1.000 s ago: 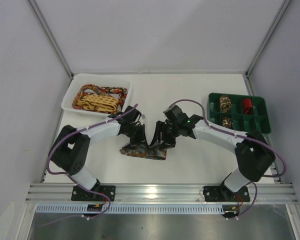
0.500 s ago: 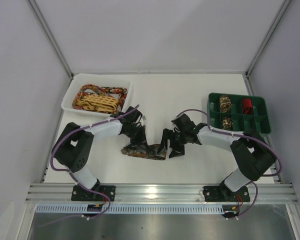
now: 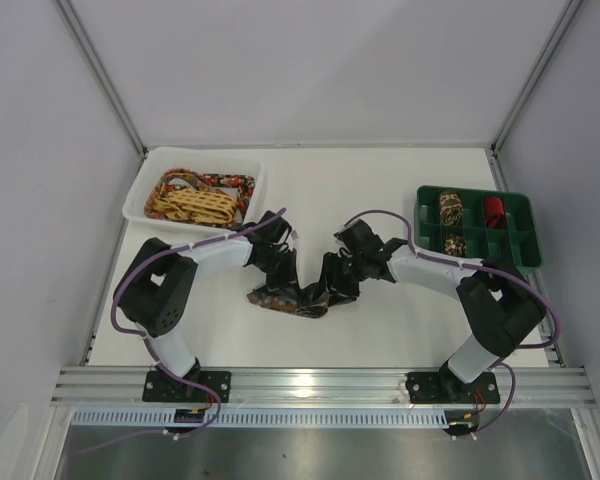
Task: Roll the ties
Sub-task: Roll the tie
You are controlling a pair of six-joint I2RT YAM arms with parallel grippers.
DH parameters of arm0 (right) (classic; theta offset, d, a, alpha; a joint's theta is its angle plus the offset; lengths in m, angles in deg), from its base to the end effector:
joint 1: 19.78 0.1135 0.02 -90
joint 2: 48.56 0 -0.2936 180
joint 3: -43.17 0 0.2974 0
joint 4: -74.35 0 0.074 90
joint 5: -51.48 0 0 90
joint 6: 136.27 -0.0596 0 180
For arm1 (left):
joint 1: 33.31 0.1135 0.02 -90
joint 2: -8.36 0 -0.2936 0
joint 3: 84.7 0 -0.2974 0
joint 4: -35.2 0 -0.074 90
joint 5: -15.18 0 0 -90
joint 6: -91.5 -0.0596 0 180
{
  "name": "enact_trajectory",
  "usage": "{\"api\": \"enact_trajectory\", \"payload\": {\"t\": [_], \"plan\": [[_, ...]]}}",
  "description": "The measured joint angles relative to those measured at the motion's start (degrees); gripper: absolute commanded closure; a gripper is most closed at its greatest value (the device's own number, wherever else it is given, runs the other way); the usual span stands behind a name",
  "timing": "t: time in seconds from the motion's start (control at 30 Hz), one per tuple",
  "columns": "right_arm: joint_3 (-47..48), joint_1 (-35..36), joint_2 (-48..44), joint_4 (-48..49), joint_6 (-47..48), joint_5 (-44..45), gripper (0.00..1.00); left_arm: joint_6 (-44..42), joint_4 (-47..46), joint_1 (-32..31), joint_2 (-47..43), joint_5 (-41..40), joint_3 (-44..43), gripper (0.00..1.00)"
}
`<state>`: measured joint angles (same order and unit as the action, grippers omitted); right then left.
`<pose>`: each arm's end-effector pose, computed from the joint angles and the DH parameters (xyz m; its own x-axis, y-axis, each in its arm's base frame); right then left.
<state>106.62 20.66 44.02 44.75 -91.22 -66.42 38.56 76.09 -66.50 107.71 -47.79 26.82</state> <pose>0.2550 0.2539 0.1538 -0.9960 -0.0285 -0.0848 -0.0769 0.7562 0.6498 0.2887 -0.2212 0.1299 -0.9999 0.0126 0.0103 0.0051 0.8461 -0.5331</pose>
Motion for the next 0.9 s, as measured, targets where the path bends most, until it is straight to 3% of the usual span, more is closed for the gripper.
{"api": "enact_trajectory", "payload": {"t": [0.1,0.4,0.7,0.9], "plan": [[2.93,0.09,0.09,-3.32,0.66,0.70,0.70,0.02,-0.07,-0.94,0.81,-0.33,-1.25,1.00],[12.55,1.53,3.08,-16.11,2.23,4.11,0.87,0.33,-0.33,-3.54,3.87,-0.87,-4.15,0.99],[18.16,3.76,4.92,-25.55,4.11,7.96,0.88,0.44,0.57,-4.35,4.42,-2.67,-4.57,0.92],[22.10,4.81,8.20,-29.20,4.92,9.68,0.88,-0.26,1.20,2.19,3.41,-3.63,-3.61,0.91]]}}
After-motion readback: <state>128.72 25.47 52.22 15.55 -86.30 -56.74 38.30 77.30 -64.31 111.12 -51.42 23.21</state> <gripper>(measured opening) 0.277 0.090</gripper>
